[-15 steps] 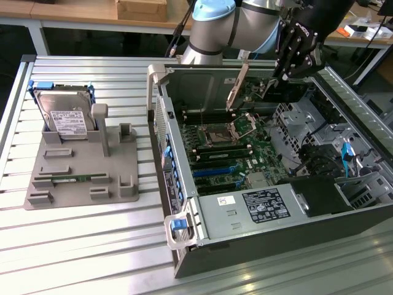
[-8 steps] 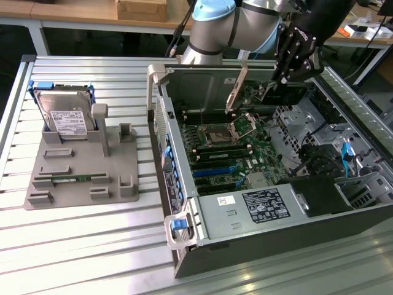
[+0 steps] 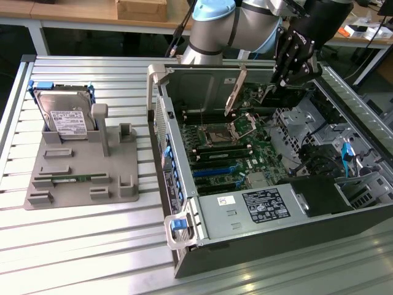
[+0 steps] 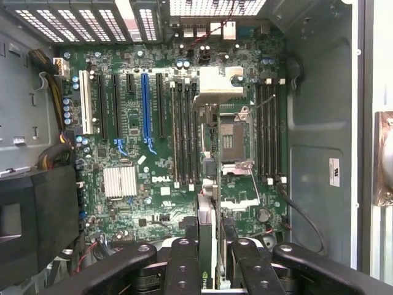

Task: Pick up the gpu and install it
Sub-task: 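Insert the gpu into the slot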

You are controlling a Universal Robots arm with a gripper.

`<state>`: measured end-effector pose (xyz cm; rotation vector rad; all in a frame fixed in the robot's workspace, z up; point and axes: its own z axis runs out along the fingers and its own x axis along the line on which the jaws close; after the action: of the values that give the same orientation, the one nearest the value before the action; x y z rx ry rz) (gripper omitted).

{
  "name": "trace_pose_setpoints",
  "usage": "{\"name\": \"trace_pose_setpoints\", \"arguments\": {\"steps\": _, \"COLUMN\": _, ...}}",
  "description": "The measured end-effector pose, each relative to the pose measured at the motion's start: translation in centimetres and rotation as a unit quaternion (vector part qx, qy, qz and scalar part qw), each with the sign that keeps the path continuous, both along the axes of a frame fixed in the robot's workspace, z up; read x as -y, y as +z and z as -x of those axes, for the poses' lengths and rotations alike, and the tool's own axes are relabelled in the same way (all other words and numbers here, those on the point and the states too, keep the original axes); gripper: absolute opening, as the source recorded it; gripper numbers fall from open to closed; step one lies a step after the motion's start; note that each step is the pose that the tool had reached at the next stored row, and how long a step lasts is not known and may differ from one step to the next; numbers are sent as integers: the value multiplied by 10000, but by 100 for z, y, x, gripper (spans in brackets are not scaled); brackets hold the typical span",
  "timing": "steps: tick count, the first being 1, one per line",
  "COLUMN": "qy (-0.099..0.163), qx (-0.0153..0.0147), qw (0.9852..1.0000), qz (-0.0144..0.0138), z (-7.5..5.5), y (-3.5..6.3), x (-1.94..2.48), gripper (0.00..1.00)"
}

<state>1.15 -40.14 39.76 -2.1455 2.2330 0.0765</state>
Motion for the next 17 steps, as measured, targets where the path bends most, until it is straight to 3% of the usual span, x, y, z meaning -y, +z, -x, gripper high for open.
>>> {"name": "trace_pose_setpoints", "arguments": {"steps": 16, "qy": 0, "qx": 0, "qw": 10000, "qz": -1, "z": 6, "y": -117, "x": 13, "gripper": 25}}
{"name": "trace_pose_setpoints", "arguments": {"steps": 17, "qy": 2, "qx": 0, "qw": 10000, "qz": -2, "z": 11, "y": -232, "x": 25, "gripper": 25}}
